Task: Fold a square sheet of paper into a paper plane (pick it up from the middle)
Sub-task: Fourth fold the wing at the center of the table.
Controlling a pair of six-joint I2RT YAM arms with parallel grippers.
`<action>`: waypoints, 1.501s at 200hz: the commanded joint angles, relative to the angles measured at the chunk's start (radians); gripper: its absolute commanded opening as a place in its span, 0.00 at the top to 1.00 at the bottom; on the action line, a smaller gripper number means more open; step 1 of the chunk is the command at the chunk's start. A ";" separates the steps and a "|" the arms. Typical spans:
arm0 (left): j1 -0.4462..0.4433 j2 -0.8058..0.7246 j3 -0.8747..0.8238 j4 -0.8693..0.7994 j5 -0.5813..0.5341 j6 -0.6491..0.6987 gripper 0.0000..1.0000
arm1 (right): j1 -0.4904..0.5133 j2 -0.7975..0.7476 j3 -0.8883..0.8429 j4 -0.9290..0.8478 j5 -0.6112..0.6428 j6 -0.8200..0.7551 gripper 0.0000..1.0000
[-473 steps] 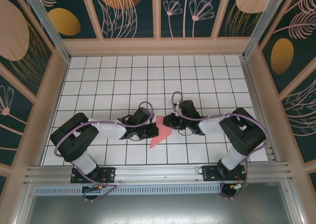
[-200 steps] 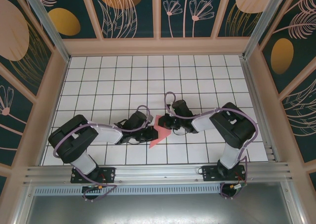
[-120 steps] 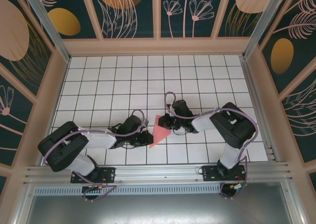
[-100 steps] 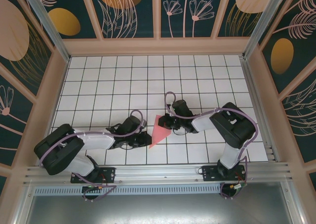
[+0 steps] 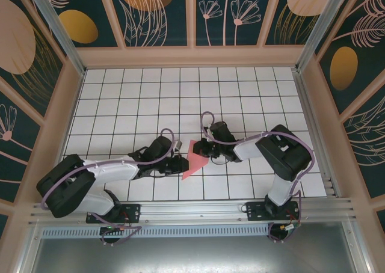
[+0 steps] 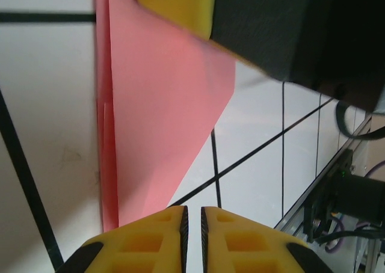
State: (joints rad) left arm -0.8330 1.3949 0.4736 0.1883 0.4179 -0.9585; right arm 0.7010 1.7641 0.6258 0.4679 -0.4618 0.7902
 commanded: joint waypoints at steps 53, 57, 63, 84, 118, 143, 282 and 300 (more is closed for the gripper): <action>-0.017 0.088 -0.040 -0.022 0.068 0.037 0.82 | -0.019 0.035 -0.018 -0.127 0.094 -0.028 0.93; -0.017 0.093 -0.039 -0.038 0.058 0.041 0.82 | -0.018 0.034 -0.018 -0.127 0.093 -0.028 0.93; -0.017 0.100 -0.042 -0.053 0.051 0.044 0.83 | -0.020 0.036 -0.018 -0.128 0.095 -0.029 0.93; -0.017 0.116 -0.061 -0.080 0.041 0.047 0.83 | -0.020 0.042 -0.012 -0.139 0.100 -0.030 0.93; -0.025 0.108 -0.075 -0.130 0.031 0.060 0.83 | -0.020 0.049 -0.006 -0.150 0.105 -0.031 0.93; -0.029 0.095 -0.056 -0.219 -0.025 0.074 0.84 | -0.020 0.047 -0.003 -0.158 0.114 -0.035 0.93; -0.032 -0.039 -0.109 -0.281 -0.024 0.049 0.84 | -0.031 0.044 0.000 -0.170 0.121 -0.045 0.93; -0.031 -0.058 -0.103 -0.297 -0.024 0.052 0.84 | -0.031 0.043 0.002 -0.173 0.120 -0.046 0.93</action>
State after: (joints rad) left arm -0.8566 1.3533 0.3988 0.0517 0.4026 -0.9070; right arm 0.6998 1.7645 0.6411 0.4358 -0.4580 0.7860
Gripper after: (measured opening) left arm 0.163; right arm 0.075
